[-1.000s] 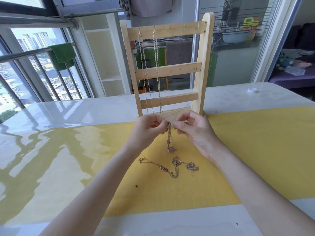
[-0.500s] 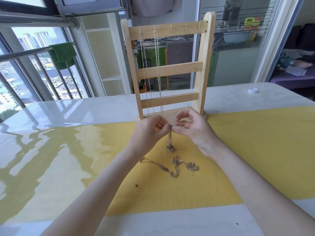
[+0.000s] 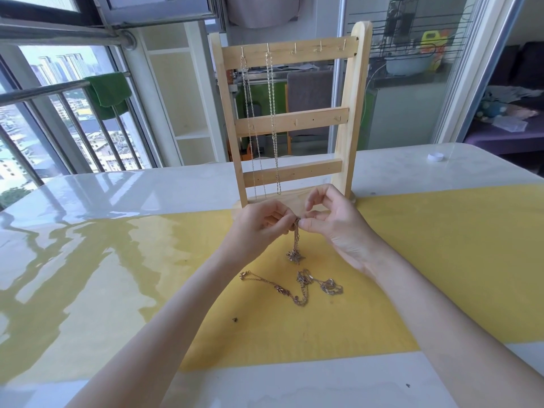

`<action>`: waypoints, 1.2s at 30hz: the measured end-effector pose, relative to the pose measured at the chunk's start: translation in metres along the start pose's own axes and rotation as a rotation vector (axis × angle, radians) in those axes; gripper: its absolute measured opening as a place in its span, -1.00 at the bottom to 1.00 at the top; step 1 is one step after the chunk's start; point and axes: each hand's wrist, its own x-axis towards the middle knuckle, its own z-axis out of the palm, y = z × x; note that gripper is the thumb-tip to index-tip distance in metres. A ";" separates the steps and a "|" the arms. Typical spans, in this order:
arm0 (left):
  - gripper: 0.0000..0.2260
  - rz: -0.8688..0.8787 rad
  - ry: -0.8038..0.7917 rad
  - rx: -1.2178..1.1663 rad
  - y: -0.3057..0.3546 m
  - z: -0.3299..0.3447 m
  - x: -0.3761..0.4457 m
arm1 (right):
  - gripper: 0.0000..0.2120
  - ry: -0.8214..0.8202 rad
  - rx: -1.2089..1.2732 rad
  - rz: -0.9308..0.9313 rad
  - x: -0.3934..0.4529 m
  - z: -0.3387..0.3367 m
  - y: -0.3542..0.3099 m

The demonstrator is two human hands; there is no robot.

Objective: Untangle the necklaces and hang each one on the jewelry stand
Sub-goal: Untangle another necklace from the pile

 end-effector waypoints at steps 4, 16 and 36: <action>-0.89 -0.062 -0.075 -0.050 -0.001 -0.002 0.000 | -0.67 -0.005 -0.057 -0.017 -0.001 0.000 -0.001; -0.80 -0.243 0.171 -0.217 0.001 0.005 -0.002 | -0.69 0.112 0.087 0.035 -0.001 -0.001 -0.002; -0.87 -0.613 0.184 -1.010 0.015 -0.003 0.004 | -0.83 0.007 0.038 0.158 -0.003 -0.002 0.001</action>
